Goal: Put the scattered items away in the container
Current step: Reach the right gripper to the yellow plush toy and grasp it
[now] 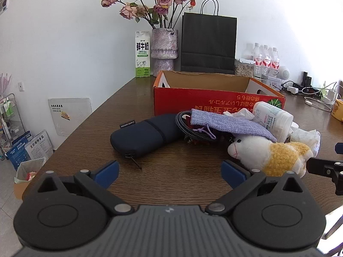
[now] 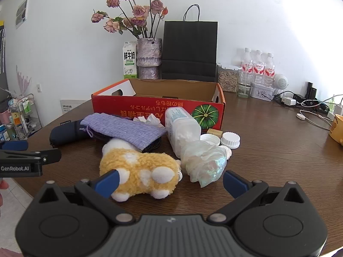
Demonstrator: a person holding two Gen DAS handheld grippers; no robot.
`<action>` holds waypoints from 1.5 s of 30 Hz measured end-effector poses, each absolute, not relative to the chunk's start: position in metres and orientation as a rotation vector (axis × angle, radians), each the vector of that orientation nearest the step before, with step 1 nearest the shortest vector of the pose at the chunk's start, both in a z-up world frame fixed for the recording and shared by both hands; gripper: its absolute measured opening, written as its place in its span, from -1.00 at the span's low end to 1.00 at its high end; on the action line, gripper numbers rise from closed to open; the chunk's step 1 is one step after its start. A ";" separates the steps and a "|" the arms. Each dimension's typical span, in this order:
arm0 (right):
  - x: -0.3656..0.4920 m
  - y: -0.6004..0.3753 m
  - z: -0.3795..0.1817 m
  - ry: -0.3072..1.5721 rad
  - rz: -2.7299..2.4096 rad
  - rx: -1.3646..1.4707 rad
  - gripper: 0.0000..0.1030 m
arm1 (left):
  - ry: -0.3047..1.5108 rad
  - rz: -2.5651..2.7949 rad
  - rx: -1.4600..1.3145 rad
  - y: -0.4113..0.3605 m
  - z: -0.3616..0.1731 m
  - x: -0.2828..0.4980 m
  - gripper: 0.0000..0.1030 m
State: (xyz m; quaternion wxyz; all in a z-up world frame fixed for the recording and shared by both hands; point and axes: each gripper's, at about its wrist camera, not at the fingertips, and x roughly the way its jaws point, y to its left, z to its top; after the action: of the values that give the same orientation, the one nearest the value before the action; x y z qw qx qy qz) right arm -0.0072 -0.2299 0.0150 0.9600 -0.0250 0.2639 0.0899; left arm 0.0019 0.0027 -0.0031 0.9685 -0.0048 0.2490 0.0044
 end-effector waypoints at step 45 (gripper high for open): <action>0.040 -0.199 -0.009 0.607 0.323 -0.011 1.00 | 0.573 0.039 -0.087 0.029 -0.023 0.016 1.00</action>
State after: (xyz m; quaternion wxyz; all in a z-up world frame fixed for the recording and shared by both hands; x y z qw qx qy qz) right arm 0.0395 -0.1994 -0.0086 0.9415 -0.0056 0.2975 0.1585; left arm 0.0159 0.0291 -0.0227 0.9582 -0.0429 0.2823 0.0194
